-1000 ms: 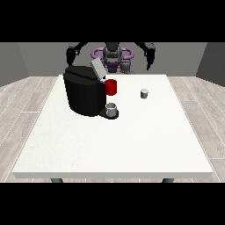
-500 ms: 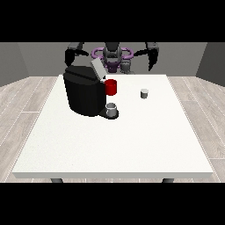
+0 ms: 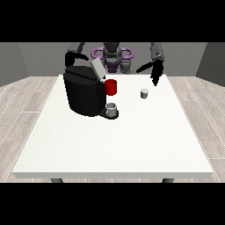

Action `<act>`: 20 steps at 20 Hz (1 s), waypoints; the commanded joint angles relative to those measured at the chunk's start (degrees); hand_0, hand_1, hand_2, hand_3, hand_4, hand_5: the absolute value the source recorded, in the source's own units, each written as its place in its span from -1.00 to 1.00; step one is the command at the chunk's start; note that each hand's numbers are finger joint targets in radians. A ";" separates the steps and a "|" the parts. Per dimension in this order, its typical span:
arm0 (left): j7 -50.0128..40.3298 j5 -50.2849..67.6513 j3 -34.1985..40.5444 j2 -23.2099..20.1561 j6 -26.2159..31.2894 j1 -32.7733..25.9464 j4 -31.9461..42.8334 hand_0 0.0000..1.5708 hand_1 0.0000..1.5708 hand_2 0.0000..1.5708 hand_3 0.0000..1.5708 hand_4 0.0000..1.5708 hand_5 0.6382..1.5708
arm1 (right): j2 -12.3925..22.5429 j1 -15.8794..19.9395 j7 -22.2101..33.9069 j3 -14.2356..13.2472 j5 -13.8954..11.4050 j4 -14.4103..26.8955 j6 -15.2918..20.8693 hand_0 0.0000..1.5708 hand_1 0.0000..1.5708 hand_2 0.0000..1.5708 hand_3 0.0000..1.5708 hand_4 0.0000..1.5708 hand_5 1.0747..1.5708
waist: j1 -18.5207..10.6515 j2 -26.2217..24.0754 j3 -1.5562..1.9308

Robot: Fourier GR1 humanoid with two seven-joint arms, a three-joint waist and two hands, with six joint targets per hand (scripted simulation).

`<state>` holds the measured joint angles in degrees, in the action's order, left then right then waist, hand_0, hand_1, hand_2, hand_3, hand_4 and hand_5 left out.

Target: Insert the coffee pod into the coffee machine and close the lid

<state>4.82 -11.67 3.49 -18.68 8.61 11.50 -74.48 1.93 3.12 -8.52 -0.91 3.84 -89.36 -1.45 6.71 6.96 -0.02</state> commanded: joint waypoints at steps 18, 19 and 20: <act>6.91 -15.05 0.18 -8.82 -0.63 17.52 30.33 -1.00 -1.00 -1.00 -1.00 -1.00 1.00 | 0.49 8.05 -1.12 -1.22 -2.68 4.83 2.65 -1.00 -1.00 -1.00 -1.00 -0.48 1.00 | 4.12 11.75 -0.02; 4.99 -16.68 -0.74 -7.23 -3.16 19.41 29.49 -1.00 -1.00 -1.00 -1.00 -1.00 1.00 | 0.59 9.81 -3.95 -1.95 -2.59 7.64 2.31 -1.00 -1.00 -1.00 -1.00 -0.54 1.00 | 4.10 13.20 0.00; 6.78 -16.91 -0.62 -9.09 -0.86 19.14 31.36 -1.00 -1.00 -1.00 -1.00 -1.00 1.00 | 0.29 8.58 -2.50 -1.27 -3.21 7.25 2.87 -1.00 -1.00 -1.00 -1.00 -0.55 1.00 | 3.47 11.63 0.00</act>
<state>9.83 -26.53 3.47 -27.15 6.93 28.30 -48.13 2.02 11.57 -10.40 -1.98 0.91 -83.47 1.42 10.14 18.16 0.21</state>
